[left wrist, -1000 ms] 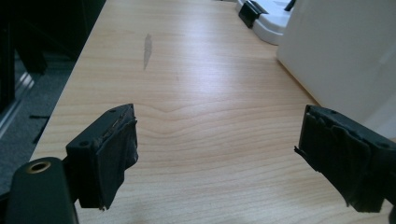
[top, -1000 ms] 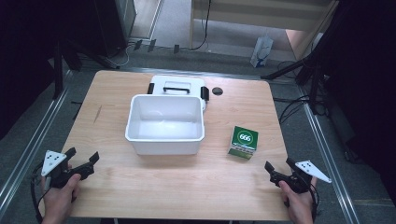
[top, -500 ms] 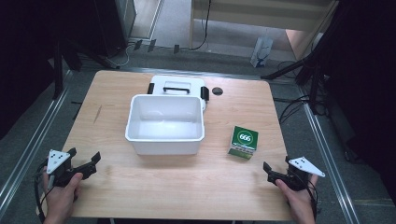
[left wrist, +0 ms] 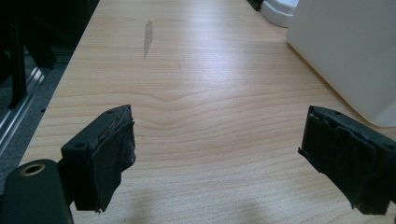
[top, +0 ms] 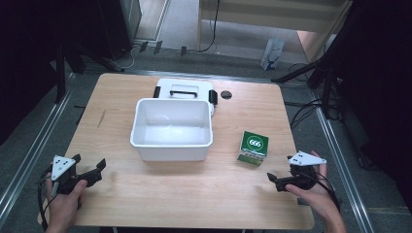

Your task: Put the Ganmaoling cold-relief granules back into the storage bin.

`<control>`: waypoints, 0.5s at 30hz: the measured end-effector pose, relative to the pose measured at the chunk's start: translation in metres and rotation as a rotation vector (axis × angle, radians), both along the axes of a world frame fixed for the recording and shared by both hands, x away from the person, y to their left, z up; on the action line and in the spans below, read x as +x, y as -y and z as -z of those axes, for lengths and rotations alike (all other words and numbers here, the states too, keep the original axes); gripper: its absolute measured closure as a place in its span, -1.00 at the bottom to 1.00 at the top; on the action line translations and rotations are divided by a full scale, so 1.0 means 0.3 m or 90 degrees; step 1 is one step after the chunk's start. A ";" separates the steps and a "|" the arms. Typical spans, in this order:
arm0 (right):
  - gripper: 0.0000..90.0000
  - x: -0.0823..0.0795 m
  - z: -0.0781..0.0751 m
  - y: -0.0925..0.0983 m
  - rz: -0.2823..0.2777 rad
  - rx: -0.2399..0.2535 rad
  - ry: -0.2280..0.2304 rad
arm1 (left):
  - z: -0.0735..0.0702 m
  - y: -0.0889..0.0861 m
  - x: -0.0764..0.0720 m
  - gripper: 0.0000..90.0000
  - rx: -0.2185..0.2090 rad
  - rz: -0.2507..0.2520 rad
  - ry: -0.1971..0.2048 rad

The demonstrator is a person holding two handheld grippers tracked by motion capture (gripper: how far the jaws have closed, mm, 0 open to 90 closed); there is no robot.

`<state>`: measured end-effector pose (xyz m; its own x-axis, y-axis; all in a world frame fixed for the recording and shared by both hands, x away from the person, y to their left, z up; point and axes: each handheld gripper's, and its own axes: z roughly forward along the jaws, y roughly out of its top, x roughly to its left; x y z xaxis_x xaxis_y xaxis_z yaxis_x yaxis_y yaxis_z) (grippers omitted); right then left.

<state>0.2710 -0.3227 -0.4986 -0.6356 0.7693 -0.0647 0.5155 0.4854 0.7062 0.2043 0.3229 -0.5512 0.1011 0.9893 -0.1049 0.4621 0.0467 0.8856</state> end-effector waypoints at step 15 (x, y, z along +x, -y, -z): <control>-1.00 0.105 -0.121 -0.117 -0.136 -0.198 -0.047 | 0.000 0.003 0.002 -0.93 0.009 0.009 -0.005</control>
<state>0.3026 -0.2877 -0.4623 -0.7910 0.5700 -0.2223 0.4237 0.7724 0.4731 0.2048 0.3221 -0.5512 0.1137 0.9892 -0.0926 0.4698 0.0286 0.8823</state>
